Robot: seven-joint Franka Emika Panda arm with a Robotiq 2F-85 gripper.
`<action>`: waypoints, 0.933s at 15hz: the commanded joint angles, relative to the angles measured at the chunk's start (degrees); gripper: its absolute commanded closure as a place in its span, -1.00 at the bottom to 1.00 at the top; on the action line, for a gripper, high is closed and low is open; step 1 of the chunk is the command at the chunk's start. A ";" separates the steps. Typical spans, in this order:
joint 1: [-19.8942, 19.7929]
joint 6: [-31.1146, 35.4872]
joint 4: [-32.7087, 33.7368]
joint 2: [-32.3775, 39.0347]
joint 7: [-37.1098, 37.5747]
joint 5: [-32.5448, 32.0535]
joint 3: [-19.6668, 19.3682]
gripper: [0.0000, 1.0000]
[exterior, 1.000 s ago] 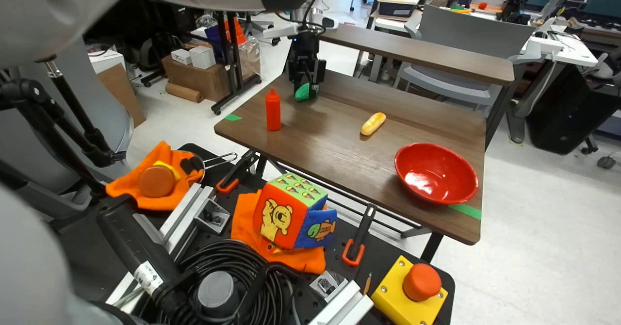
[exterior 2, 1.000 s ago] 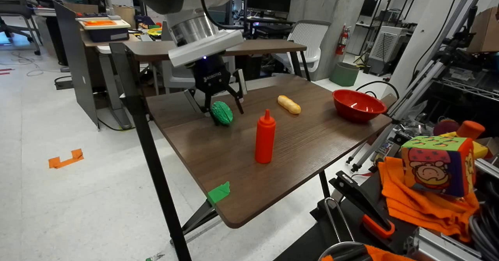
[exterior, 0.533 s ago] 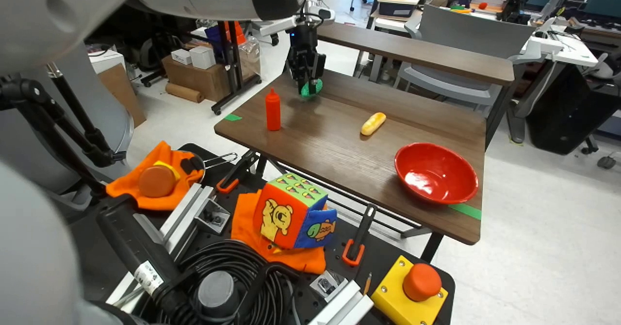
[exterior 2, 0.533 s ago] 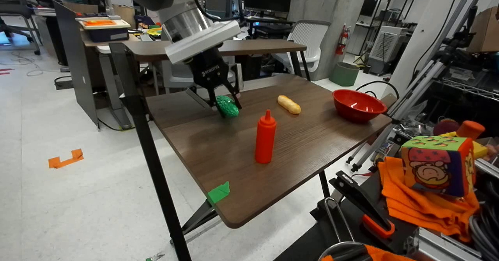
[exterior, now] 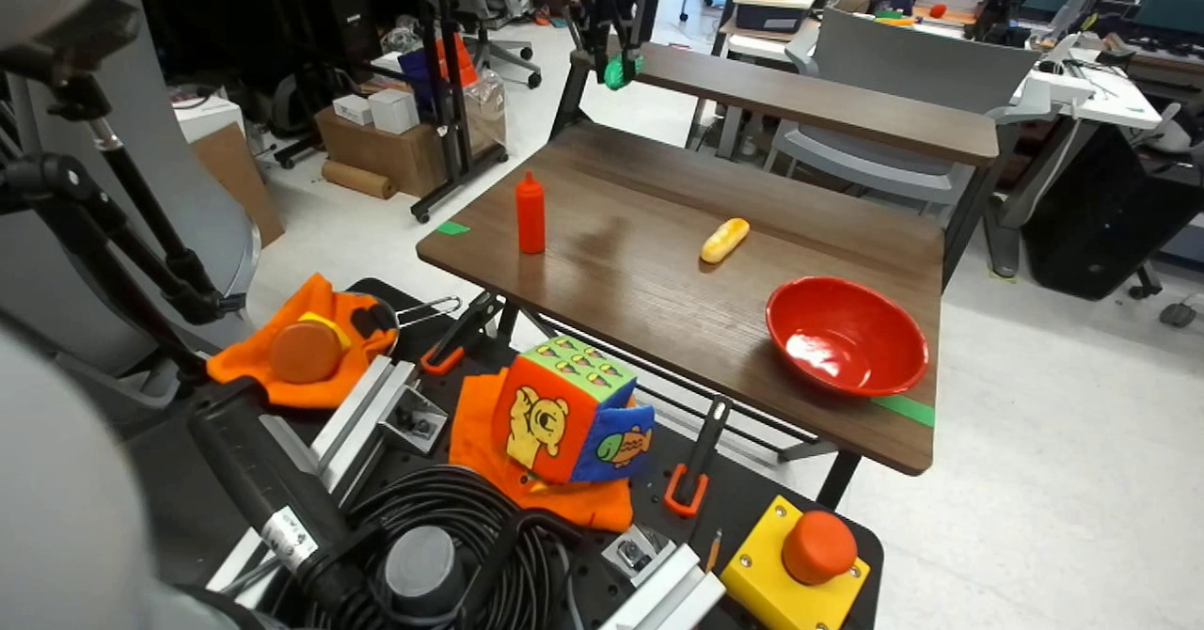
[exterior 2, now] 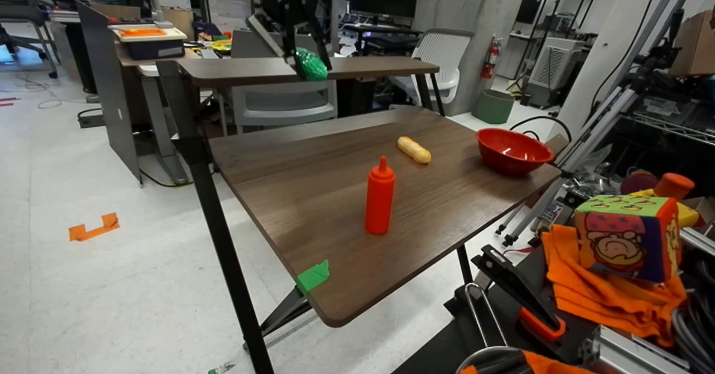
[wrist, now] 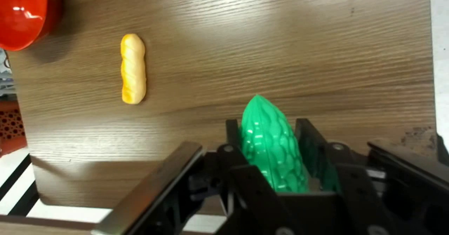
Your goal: Put the green object in the bowl
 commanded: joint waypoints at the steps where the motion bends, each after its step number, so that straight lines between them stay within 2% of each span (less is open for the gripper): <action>1: -4.58 -0.77 -4.65 -6.29 -6.18 1.74 1.35 0.63; 6: -10.70 -0.35 -13.53 -13.38 -12.26 3.30 1.46 0.63; 14: -19.21 3.26 -35.87 -25.99 -19.26 4.91 1.09 0.63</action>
